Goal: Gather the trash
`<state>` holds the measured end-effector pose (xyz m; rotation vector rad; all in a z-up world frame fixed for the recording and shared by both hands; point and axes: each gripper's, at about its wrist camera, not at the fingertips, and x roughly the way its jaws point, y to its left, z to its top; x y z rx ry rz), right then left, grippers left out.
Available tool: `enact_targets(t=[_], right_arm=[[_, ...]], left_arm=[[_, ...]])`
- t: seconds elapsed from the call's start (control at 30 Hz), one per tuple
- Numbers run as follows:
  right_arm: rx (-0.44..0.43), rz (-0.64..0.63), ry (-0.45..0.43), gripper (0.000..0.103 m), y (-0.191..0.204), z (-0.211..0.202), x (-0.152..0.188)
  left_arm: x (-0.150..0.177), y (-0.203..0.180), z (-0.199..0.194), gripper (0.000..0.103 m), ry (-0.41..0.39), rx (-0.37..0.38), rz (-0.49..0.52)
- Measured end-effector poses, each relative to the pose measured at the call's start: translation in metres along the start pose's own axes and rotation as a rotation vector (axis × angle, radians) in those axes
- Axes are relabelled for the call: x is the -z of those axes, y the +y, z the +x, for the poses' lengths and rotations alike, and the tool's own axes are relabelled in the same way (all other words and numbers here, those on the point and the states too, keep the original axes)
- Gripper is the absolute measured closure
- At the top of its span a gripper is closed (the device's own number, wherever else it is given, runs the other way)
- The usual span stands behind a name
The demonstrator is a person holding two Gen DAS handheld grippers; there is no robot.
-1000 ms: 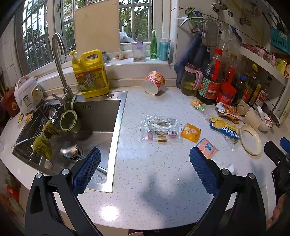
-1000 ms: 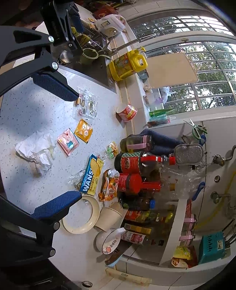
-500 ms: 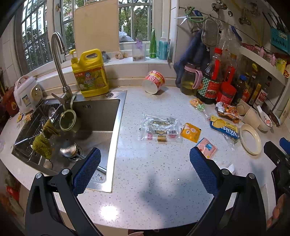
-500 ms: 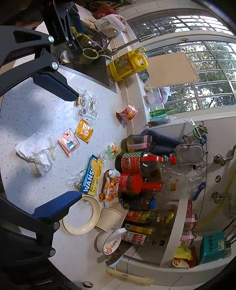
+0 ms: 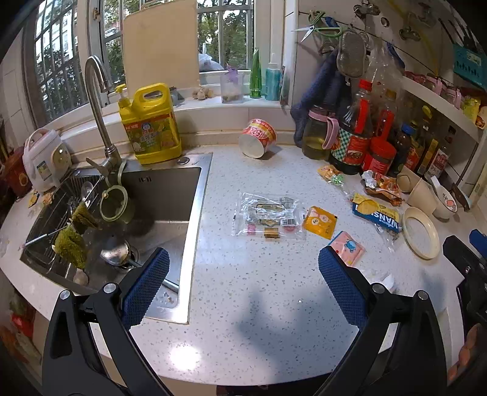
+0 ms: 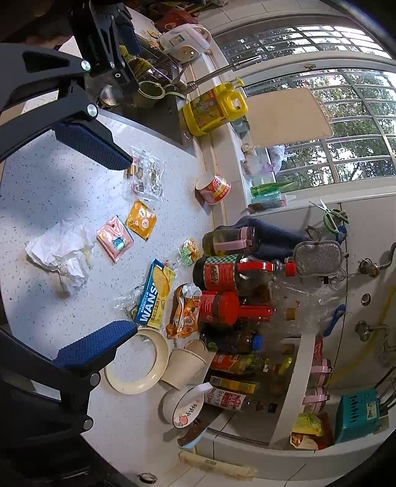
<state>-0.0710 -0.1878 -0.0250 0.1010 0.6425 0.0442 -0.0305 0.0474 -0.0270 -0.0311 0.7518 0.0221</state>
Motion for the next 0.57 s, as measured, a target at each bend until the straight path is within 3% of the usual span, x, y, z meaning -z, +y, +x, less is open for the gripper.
enact_targets(t=[0.57], right_arm=[[0.008,0.008,0.002,0.005,-0.002,-0.0008,0.0001]], left_arm=[[-0.0006,-0.0014,-0.0021,0.007,-0.005,0.007,0.001]])
